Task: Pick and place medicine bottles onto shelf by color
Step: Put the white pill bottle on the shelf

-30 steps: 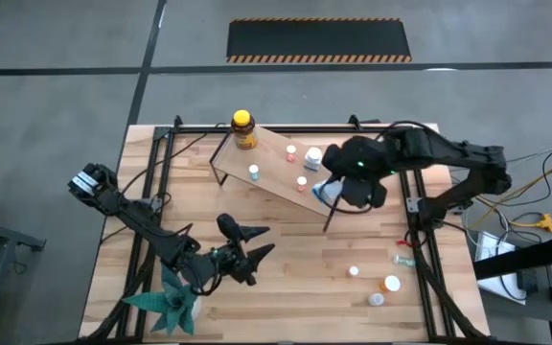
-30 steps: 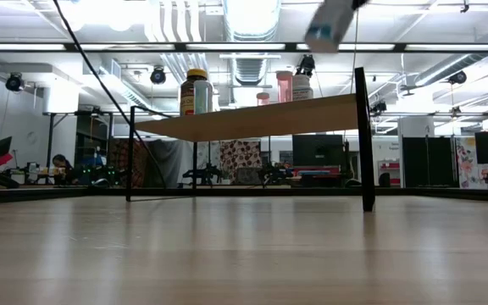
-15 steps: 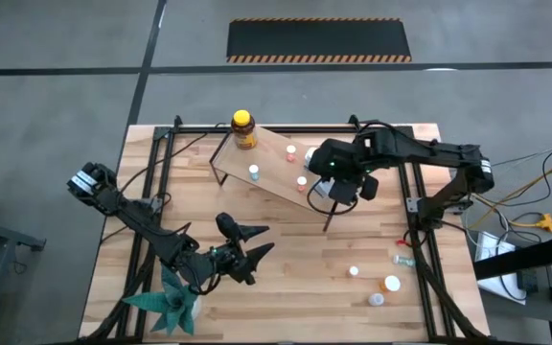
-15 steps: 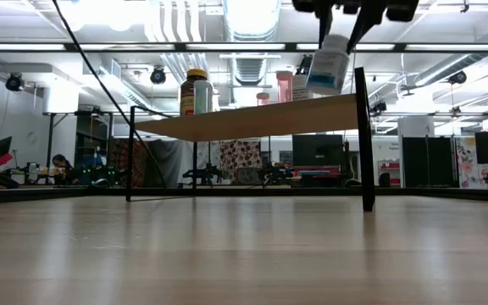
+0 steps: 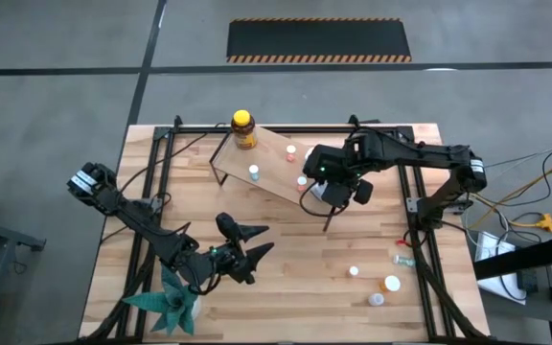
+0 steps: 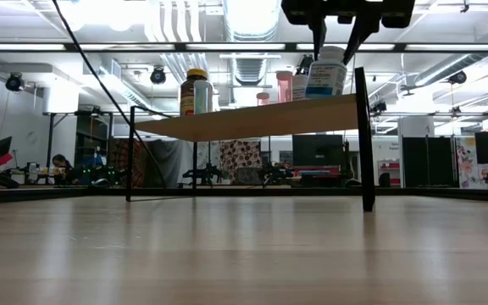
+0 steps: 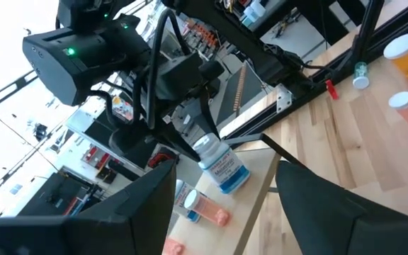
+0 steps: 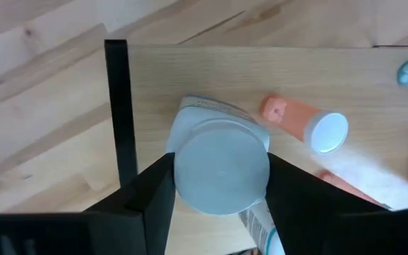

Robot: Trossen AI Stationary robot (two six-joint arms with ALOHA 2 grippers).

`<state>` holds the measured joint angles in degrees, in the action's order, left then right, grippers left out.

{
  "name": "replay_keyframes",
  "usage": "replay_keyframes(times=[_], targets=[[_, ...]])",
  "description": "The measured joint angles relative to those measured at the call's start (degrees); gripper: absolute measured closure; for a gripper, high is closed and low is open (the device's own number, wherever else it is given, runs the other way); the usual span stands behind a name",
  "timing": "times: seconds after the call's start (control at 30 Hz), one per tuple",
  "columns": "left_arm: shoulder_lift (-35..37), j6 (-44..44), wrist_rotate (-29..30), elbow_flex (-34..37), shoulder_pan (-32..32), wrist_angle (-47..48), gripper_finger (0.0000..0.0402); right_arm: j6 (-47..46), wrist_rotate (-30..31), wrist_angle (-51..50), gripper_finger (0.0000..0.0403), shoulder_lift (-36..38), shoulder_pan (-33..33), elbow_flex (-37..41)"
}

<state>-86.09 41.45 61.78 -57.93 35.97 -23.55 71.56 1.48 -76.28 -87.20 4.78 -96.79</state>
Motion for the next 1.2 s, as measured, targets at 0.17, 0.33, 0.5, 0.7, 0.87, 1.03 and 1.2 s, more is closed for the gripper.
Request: replay_keyframes(times=[0.17,0.33,0.5,0.7,0.87,1.03,1.2], targets=[[0.09,-0.01,0.03,-0.01,0.0,0.01,0.0175,-0.34,0.02,-0.12,0.0213,0.02,0.0,0.02],[0.09,-0.02,0.07,-0.13,0.0,-0.09,0.0175,-1.94,0.07,-0.05,0.0211,0.04,0.0,-0.02],[0.09,-0.03,0.17,-0.13,0.0,-1.21,0.0175,-2.86,0.07,0.1,0.021,0.04,0.0,-0.07],[0.09,-0.15,0.21,-0.2,0.0,-1.55,0.0175,0.35,-0.43,-1.03,0.0213,0.14,-0.38,-0.15],[0.09,-0.22,0.22,-0.2,-0.02,-1.77,0.0175,-1.44,-0.07,-1.18,0.0226,0.26,-0.54,-0.15],[0.09,-0.35,0.2,-0.2,-0.04,-1.84,0.0175,-3.33,0.02,-1.37,0.0195,0.17,-0.52,-0.15],[0.09,-0.36,0.21,-0.2,-0.07,-2.0,0.0175,-3.64,0.02,-1.17,0.016,0.17,-0.52,-0.15]])
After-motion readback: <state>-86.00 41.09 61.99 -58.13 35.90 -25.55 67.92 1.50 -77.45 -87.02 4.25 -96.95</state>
